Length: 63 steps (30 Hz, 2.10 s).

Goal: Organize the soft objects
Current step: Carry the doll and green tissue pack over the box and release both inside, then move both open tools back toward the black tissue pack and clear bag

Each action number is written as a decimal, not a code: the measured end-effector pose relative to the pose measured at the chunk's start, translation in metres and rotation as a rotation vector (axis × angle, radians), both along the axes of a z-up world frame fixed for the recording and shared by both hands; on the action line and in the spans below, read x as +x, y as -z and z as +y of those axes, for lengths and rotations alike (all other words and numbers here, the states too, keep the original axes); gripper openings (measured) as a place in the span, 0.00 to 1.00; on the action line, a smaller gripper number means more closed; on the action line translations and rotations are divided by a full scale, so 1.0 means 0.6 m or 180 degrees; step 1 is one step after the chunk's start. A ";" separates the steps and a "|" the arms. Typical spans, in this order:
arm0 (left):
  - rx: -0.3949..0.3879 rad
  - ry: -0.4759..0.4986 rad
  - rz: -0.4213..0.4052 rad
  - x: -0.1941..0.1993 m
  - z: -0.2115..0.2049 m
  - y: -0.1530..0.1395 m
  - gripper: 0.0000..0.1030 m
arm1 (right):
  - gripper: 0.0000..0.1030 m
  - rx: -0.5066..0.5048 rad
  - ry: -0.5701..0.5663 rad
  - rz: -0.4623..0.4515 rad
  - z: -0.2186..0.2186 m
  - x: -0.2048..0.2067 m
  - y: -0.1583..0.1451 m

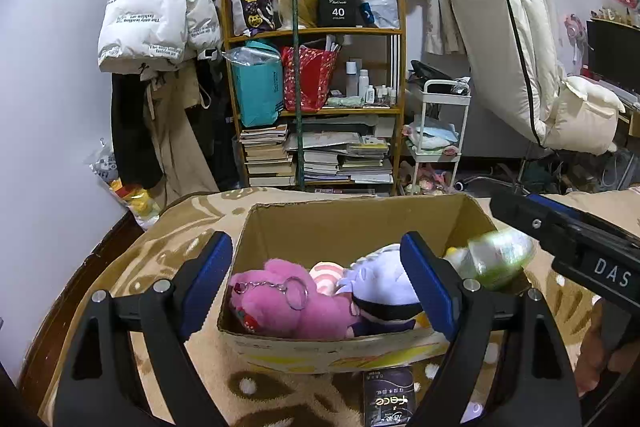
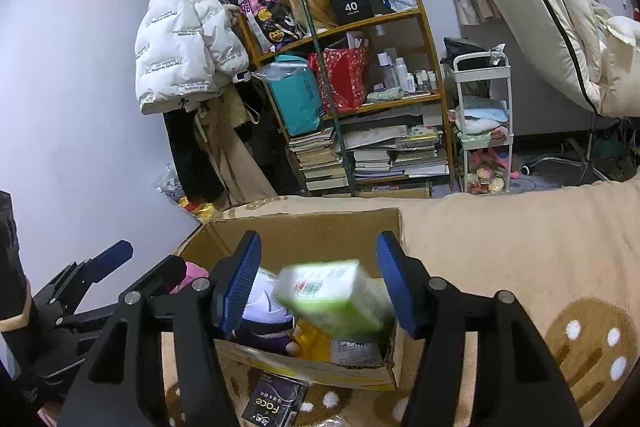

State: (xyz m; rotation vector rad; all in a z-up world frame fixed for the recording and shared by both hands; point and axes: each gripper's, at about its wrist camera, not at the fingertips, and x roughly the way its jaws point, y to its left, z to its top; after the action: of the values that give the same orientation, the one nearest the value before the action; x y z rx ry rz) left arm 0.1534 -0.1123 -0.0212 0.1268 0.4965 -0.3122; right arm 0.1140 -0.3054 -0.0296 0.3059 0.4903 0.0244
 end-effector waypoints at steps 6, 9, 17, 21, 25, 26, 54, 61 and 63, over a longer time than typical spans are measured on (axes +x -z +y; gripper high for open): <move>0.0048 -0.0030 0.0004 -0.006 0.006 0.000 0.91 | 0.79 -0.0021 0.0089 -0.0008 -0.007 -0.008 -0.008; 0.0036 -0.0026 0.0044 -0.008 0.009 0.000 0.92 | 0.88 -0.0077 0.0130 -0.0026 -0.007 -0.015 -0.014; 0.0060 -0.0112 0.0062 -0.027 0.022 -0.007 0.93 | 1.00 -0.0275 0.0140 -0.0037 0.006 -0.041 -0.029; 0.0020 -0.0110 0.0173 -0.038 0.036 -0.007 0.93 | 1.00 -0.0378 0.0130 0.0028 0.015 -0.058 -0.030; -0.0025 -0.0119 0.0203 -0.052 0.051 -0.018 0.94 | 1.00 -0.0372 0.0115 0.0094 0.018 -0.078 -0.032; -0.0031 -0.0129 0.0194 -0.055 0.055 -0.022 0.94 | 1.00 -0.0356 0.0109 0.0103 0.018 -0.085 -0.032; 0.0181 0.0072 0.0634 -0.124 0.064 -0.002 0.94 | 1.00 -0.0343 0.0166 0.0423 0.050 -0.173 -0.019; 0.0274 0.0114 0.0805 -0.109 0.053 0.038 0.94 | 1.00 -0.0271 0.0192 0.0669 0.038 -0.151 0.013; 0.0318 0.0112 0.0863 -0.102 0.049 0.052 0.94 | 1.00 -0.0268 0.0192 0.0762 0.037 -0.144 0.024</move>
State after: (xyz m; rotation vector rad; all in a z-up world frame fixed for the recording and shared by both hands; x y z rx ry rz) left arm 0.0925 -0.0827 -0.0522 0.1919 0.7797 -0.3410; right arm 0.0278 -0.2831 -0.0442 0.2418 0.7175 -0.0923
